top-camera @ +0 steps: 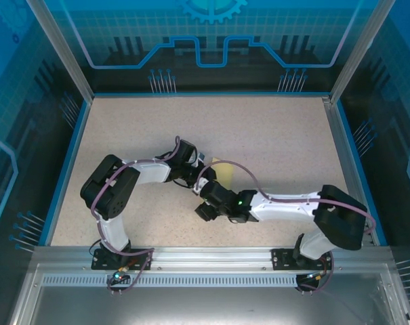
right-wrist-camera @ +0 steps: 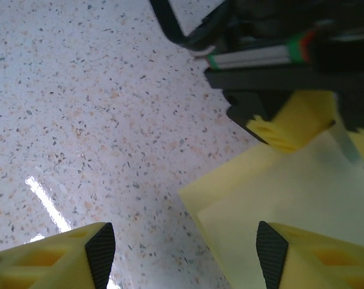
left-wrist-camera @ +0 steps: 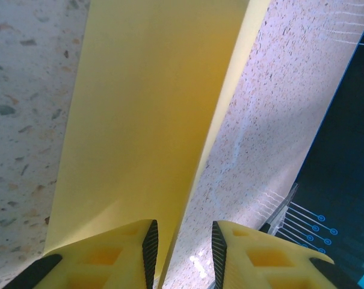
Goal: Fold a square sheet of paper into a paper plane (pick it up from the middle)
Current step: Fold the triangle a second time at the center of the table.
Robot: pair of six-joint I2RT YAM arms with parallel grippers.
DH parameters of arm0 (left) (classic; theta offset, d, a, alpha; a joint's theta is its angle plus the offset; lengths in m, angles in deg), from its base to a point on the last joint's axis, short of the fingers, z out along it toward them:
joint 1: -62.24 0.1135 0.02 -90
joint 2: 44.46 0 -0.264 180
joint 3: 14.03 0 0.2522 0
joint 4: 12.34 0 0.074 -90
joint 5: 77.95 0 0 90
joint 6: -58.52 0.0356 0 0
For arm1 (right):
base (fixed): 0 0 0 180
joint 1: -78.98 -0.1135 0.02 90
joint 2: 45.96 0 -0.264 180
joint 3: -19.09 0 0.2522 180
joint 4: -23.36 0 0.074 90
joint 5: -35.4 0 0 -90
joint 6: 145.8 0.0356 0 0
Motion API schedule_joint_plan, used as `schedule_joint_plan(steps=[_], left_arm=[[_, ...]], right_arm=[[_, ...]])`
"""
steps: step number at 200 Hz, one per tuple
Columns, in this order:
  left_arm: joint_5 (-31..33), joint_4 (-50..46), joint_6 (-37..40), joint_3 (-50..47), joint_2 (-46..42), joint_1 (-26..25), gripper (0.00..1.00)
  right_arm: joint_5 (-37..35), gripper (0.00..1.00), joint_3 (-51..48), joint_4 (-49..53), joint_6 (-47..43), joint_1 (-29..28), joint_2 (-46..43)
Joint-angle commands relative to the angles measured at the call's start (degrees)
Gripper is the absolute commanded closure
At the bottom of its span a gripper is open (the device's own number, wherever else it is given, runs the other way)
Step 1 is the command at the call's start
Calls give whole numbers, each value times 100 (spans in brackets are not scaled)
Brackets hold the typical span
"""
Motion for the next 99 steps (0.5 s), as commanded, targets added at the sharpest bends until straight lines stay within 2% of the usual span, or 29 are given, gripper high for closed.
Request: schedule_joint_plan(steps=[1, 20, 57, 74, 99], left_arm=[[-205, -166, -84, 157, -46, 49, 68], [-197, -181, -84, 163, -67, 47, 68], [-189, -256, -50, 174, -58, 50, 68], [-163, -280, -32, 172, -62, 53, 68], [-144, -285, -34, 180, -64, 48, 68]], right_arm=[[-676, 33, 319, 217, -98, -159, 371], [-1048, 34, 622, 466, 52, -199, 675], [-1139, 46, 703, 598, 195, -264, 856], [-1152, 56, 685, 593, 196, -293, 807], [-1285, 63, 658, 625, 263, -303, 685]])
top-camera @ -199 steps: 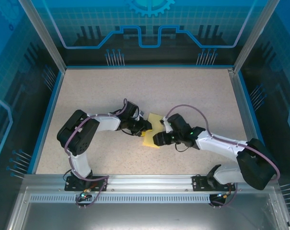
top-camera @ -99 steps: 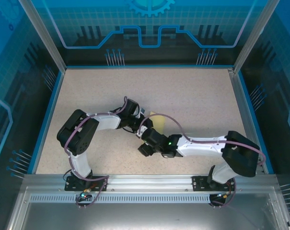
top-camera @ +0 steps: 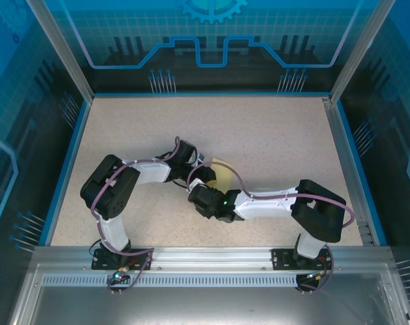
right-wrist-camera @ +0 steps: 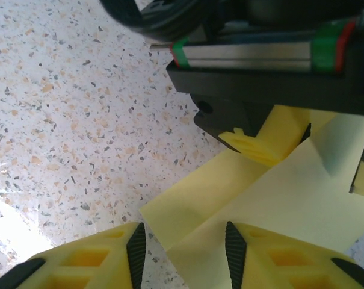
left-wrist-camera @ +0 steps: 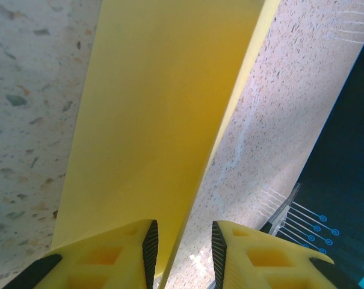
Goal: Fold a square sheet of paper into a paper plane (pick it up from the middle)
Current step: Fold the triangle a second time at the center of the table.
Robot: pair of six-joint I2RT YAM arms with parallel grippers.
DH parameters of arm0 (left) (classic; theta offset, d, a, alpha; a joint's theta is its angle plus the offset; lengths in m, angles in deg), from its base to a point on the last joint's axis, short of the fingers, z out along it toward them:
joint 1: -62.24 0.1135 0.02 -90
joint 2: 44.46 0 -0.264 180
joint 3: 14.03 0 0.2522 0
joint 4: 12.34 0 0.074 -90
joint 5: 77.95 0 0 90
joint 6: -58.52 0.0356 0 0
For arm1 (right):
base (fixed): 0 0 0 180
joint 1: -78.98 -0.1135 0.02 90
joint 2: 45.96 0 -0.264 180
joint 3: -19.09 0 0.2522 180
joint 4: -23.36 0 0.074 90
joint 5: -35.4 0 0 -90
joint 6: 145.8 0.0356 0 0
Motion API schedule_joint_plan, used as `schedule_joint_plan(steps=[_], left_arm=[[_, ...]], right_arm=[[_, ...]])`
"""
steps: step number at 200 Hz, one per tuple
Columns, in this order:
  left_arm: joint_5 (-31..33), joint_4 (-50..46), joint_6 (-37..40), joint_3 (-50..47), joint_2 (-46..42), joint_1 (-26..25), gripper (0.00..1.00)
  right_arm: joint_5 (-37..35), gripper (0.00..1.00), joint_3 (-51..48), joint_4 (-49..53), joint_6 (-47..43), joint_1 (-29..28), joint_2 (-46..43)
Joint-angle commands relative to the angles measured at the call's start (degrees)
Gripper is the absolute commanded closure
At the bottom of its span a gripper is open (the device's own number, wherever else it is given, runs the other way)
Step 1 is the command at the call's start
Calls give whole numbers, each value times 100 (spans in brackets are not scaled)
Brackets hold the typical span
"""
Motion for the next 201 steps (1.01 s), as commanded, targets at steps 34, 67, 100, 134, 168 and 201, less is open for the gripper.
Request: schedule_joint_plan(steps=[34, 67, 100, 134, 168, 201], left_arm=[[-131, -240, -3, 189, -75, 49, 68], [-105, -301, 32, 210, -102, 46, 68], [74, -479, 112, 205, -229, 52, 66], [598, -838, 220, 120, -583, 52, 56], [1276, -1203, 353, -58, -1037, 51, 50], [1494, -1370, 486, -76, -1243, 47, 49]], right_arm=[[-425, 77, 57, 187, 178, -106, -212], [-478, 89, 27, 231, 292, -106, -264], [-237, 97, -49, 176, 324, -1, -404], [717, 100, -431, -148, 246, 384, -749], [2503, 100, -943, -797, 267, 1175, -1093], [3606, 100, -1161, -984, 150, 1861, -1167]])
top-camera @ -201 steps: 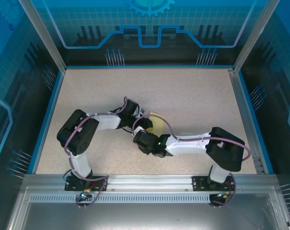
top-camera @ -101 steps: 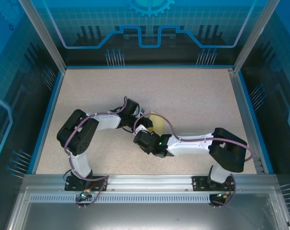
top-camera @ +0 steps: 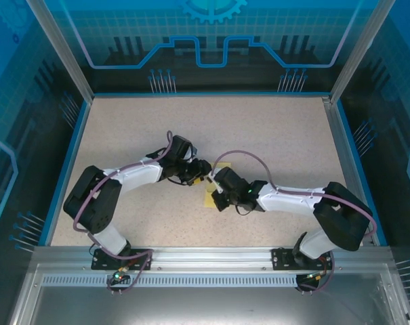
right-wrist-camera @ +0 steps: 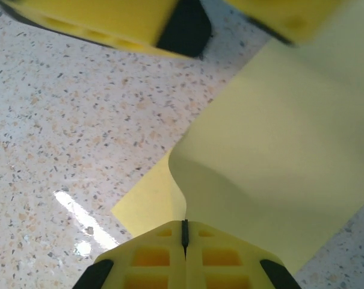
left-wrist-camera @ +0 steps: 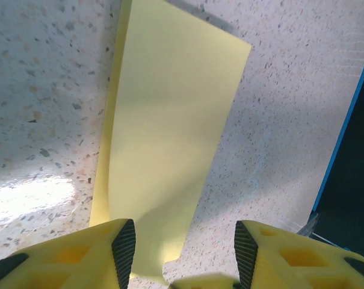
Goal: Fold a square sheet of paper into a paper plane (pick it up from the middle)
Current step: Fold the triangle a second time at the center of the table.
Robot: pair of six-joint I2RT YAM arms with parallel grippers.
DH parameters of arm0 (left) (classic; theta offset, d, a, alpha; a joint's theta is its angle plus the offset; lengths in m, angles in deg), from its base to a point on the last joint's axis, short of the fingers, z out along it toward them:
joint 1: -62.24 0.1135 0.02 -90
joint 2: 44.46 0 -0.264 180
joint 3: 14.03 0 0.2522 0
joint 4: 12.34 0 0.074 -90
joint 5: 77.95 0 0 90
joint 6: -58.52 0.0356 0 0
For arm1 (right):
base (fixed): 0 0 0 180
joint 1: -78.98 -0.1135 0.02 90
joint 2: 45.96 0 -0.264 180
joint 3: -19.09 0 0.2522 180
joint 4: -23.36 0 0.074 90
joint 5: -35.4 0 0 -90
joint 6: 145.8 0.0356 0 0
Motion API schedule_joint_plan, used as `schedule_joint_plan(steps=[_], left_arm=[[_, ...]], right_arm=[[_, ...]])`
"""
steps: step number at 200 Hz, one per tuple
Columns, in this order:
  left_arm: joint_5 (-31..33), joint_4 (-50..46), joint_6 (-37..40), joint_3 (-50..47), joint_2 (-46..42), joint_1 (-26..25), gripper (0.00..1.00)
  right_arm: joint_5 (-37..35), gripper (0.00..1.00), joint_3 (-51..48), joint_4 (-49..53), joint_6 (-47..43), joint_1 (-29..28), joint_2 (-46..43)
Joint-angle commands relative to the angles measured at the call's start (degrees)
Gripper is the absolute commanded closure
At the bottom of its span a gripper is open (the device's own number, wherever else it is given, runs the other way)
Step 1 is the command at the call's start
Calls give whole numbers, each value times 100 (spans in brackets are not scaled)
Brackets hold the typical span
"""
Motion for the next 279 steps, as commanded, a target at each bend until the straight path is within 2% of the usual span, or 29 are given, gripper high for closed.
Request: schedule_joint_plan(steps=[1, 77, 141, 207, 279], left_arm=[[366, -394, 227, -131, -201, 52, 49], [-15, -352, 391, -284, -195, -33, 51], [-107, -152, 200, -368, -74, -280, 50], [-63, -84, 161, -384, 6, -431, 50], [-107, -49, 264, -320, 155, -567, 54]], right_arm=[[1338, 100, -151, -313, -100, 356, -139], [2675, 98, -285, -272, -444, 1329, -133], [3640, 95, -263, -411, -626, 2082, 183], [4053, 92, -25, -367, -781, 2511, 750], [4185, 90, 400, 5, -1000, 2706, 1178]])
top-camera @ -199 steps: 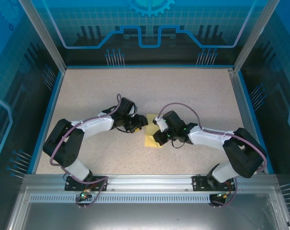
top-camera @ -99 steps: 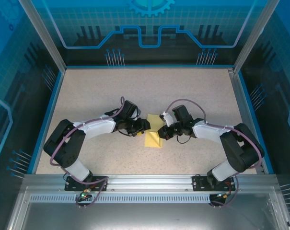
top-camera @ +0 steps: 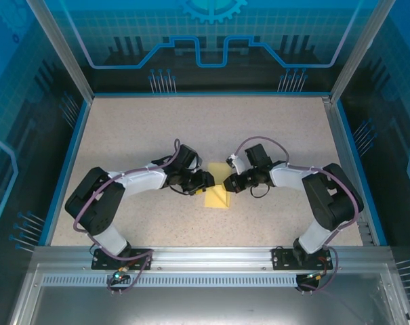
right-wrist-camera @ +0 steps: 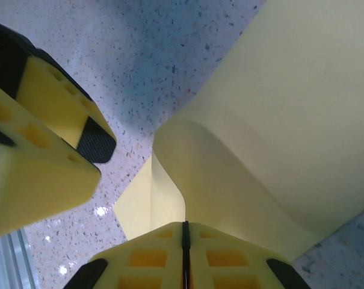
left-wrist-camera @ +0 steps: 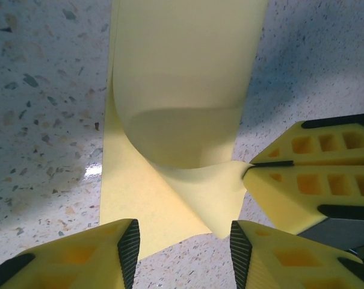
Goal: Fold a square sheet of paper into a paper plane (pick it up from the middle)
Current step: Fold the triangle a second time at the center of the table.
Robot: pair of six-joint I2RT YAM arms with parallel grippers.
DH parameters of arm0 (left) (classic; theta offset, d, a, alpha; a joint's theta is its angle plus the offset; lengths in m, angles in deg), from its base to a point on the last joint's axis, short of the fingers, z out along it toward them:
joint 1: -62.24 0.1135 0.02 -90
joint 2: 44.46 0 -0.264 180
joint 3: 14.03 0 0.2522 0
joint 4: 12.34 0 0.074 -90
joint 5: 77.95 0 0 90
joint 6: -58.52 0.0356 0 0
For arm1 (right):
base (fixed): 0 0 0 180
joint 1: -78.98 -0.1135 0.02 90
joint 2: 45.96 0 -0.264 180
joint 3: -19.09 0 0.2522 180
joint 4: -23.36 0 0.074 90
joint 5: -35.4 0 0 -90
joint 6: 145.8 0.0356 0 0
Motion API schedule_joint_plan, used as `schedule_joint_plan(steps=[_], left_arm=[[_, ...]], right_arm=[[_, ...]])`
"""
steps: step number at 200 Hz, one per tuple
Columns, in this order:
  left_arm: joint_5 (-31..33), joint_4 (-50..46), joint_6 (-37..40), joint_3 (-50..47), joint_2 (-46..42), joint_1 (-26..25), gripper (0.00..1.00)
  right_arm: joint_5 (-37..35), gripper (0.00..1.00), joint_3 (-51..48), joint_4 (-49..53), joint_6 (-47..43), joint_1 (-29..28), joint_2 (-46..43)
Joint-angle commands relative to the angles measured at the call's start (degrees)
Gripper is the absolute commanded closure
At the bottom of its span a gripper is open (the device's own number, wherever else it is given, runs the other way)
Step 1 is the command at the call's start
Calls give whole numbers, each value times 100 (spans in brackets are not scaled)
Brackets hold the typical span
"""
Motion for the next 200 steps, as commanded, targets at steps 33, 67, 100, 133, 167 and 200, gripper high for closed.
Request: schedule_joint_plan(steps=[33, 67, 100, 133, 167, 200], left_arm=[[-159, 49, 26, 66, 185, -112, 58], [-210, 53, 44, 175, 275, -153, 61], [-256, 36, 72, 254, 351, -200, 62], [-268, 29, 87, 314, 392, -230, 62], [-264, -1, 98, 380, 410, -250, 63], [-251, 9, 72, 421, 422, -260, 64]], right_arm=[[222, 89, 291, 293, -208, 260, 349], [100, 89, 289, 380, -214, 259, 395], [32, 88, 236, 481, -162, 260, 360], [-72, 88, 296, 508, -178, 264, 368], [-353, 87, 464, 684, -127, 264, 427], [-416, 86, 537, 786, -152, 208, 548]])
